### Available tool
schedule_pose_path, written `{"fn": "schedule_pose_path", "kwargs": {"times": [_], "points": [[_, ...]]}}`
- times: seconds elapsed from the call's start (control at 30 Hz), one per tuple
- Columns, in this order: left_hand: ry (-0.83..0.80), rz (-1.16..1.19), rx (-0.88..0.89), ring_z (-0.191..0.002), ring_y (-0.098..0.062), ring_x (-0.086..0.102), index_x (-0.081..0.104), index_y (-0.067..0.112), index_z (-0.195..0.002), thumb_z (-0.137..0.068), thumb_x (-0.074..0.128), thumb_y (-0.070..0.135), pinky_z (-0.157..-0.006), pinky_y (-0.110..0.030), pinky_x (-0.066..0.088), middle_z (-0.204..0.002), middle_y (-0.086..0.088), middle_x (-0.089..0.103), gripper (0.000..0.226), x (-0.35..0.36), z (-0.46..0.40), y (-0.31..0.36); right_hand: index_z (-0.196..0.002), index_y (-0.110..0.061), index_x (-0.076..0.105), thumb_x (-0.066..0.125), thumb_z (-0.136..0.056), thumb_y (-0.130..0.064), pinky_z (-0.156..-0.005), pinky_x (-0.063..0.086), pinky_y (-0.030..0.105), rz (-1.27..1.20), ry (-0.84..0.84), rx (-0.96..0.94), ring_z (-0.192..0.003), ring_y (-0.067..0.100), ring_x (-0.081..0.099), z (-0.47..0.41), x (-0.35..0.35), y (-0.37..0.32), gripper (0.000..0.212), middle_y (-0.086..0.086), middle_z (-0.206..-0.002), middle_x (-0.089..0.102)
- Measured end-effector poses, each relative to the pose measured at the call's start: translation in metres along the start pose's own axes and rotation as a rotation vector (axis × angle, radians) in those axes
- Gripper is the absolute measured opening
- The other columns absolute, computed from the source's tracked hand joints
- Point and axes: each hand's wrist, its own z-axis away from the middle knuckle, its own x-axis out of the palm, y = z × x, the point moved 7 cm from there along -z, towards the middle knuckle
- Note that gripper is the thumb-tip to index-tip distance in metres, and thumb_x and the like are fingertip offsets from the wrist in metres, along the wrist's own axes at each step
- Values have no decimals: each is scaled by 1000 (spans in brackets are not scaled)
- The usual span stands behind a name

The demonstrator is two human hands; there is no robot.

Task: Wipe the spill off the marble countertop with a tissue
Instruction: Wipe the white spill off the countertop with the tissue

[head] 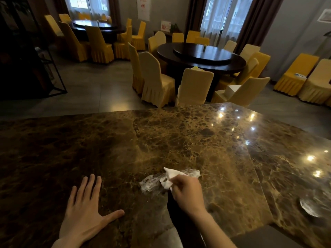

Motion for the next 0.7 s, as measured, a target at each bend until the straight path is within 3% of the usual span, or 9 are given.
{"fn": "schedule_pose_path", "kwargs": {"times": [0.1, 0.17, 0.3, 0.4, 0.5, 0.63, 0.7], "points": [[6, 5, -2, -152, -17, -36, -33, 24, -154, -45, 5, 117, -131, -48, -15, -166, 2, -37, 148, 1, 0, -1, -93, -19, 79, 73, -92, -16, -66, 55, 32, -614, -17, 364, -77, 17, 70, -18, -25, 24, 6, 4, -86, 77], [3, 16, 3, -152, -17, -36, -33, 24, -154, -46, 6, 117, -130, -48, -16, -165, 2, -36, 147, 1, 0, -1, -98, -11, 77, 73, -92, -15, -72, 55, 39, -840, 68, 546, -79, 24, 67, -25, -43, 43, 8, 14, -91, 77], [-2, 16, -3, -151, -17, -37, -34, 25, -153, -45, 6, 117, -130, -48, -16, -165, 3, -38, 147, 1, -1, -1, -105, -18, 77, 65, -97, -24, -82, 55, 45, -399, 284, 524, -87, 19, 67, -32, -78, 74, 16, 2, -97, 76], [-14, 18, -9, -152, -16, -36, -34, 26, -153, -45, 7, 117, -130, -48, -15, -165, 3, -38, 147, 1, -2, -2, -116, -11, 73, 53, -98, -9, -84, 46, 37, -52, 170, 277, -101, 28, 61, -33, -60, 66, 27, 9, -110, 67], [-19, 16, -12, -152, -16, -35, -34, 27, -152, -44, 7, 117, -131, -48, -14, -165, 3, -37, 147, 1, -2, -2, -117, -8, 69, 58, -93, -4, -84, 46, 39, 189, 70, 60, -106, 30, 51, -27, -39, 57, 27, 9, -115, 56], [-25, 0, -11, -152, -17, -35, -35, 26, -152, -44, 5, 117, -131, -49, -13, -164, 2, -38, 147, 1, -1, 0, -124, -13, 60, 79, -71, -17, -91, 47, 42, 501, 3, -80, -115, 33, 46, -21, -27, 49, 56, 9, -132, 52], [-30, -12, -14, -152, -17, -35, -36, 25, -152, -43, 3, 117, -132, -49, -11, -164, 2, -38, 147, 0, -1, 0, -134, -12, 55, 72, -82, -19, -101, 41, 37, 551, -42, -173, -124, 31, 43, -22, -20, 42, 55, 8, -141, 49]]}}
